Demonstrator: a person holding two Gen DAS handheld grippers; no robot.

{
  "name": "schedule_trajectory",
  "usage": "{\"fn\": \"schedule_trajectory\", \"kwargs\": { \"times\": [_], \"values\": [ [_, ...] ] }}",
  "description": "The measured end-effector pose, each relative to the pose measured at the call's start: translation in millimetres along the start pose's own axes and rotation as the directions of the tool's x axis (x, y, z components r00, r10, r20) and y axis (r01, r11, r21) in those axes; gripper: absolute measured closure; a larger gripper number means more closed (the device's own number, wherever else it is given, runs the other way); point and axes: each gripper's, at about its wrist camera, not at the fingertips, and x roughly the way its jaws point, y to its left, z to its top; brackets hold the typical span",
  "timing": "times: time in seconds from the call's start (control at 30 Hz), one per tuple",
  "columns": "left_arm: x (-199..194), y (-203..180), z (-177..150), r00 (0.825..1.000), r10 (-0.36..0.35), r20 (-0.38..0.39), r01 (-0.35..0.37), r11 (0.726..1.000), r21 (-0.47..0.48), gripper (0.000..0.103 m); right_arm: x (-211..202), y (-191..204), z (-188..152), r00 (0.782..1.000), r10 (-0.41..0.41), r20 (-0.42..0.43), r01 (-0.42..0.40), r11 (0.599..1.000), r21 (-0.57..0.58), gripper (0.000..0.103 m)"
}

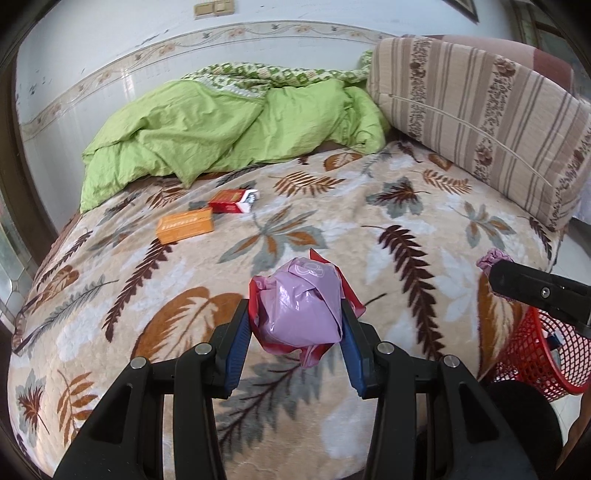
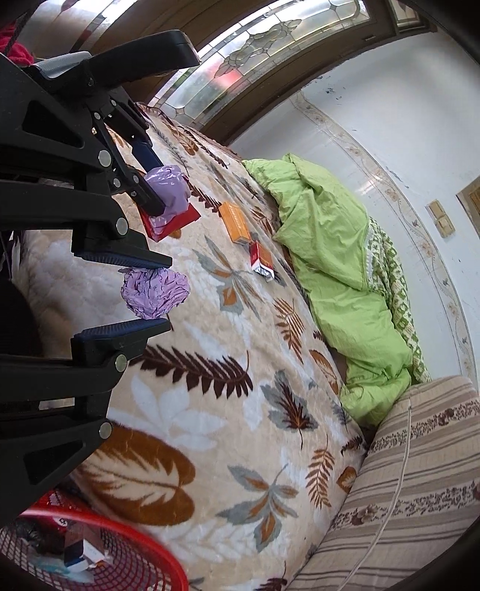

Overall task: Collect trash
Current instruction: 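Carry the pink wrapper and purple tissue over the red basket, then open both tools to drop the wrapper and tissue into the red basket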

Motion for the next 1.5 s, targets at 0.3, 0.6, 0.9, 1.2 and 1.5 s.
{"fn": "schedule_trajectory", "kwargs": {
  "times": [0.3,0.6,0.9,1.2,1.5],
  "values": [
    [-26,-70,32,0.98,-0.196,0.02,0.193,0.975,0.106,0.059,-68,-63,1,0.991,-0.116,0.072,0.108,0.988,0.11,0.075],
    [-22,-186,44,0.834,-0.52,-0.184,0.547,0.822,0.156,0.058,-147,-148,-8,0.945,-0.304,0.117,0.262,0.923,0.282,0.074],
    [-9,-231,36,0.773,-0.567,-0.283,0.62,0.769,0.154,0.041,-169,-196,-27,0.922,-0.381,0.062,0.331,0.864,0.379,0.049],
    [8,-131,61,0.869,-0.461,-0.178,0.473,0.88,0.035,0.038,-126,-157,8,0.959,-0.274,0.072,0.245,0.929,0.277,0.049],
    [58,44,74,0.966,-0.223,-0.133,0.203,0.968,-0.145,0.036,-20,-64,54,0.994,-0.102,-0.033,0.104,0.993,0.061,0.049]
  ]
}}
